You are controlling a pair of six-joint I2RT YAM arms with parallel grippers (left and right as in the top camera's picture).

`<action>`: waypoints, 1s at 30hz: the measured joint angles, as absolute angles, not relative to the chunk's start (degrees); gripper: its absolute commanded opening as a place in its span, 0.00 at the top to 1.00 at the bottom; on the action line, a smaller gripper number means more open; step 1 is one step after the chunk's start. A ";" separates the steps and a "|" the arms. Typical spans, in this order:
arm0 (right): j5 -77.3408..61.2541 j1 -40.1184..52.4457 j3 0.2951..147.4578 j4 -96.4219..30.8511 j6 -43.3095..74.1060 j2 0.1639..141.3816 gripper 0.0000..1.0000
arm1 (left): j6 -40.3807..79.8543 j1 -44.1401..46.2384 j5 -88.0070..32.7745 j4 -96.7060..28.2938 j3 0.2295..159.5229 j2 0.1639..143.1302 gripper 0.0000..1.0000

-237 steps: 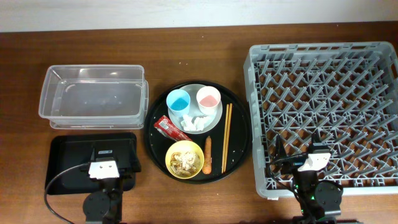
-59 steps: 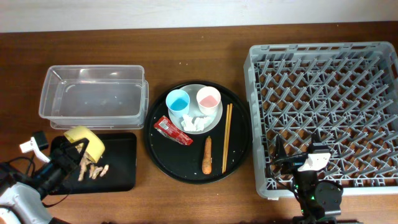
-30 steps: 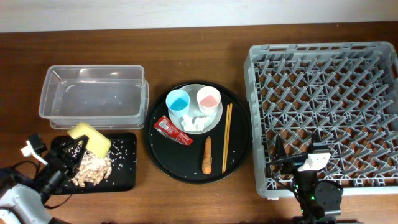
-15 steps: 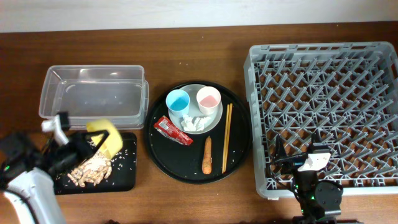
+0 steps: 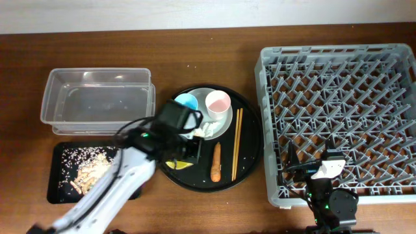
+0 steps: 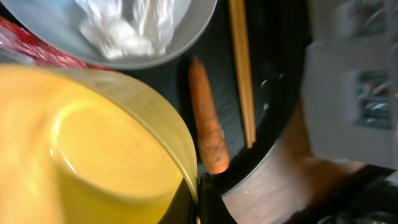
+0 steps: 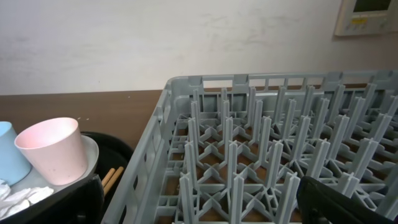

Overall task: Sort waste into correct bins and load items into the dishwasher rack
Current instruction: 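Return the emptied yellow bowl to the round tray with left gripper, then grasp the orange carrot with the left gripper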

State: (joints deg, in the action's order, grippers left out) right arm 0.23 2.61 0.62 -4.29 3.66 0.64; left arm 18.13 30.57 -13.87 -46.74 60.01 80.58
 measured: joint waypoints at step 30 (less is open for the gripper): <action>0.21 2.61 0.62 -4.29 3.64 0.62 0.02 | 23.20 43.55 -2.90 -49.41 63.96 92.49 0.57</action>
State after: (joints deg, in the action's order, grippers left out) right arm 0.21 2.61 0.62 -4.29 3.64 0.62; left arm 23.20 43.55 -2.90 -49.41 63.96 92.49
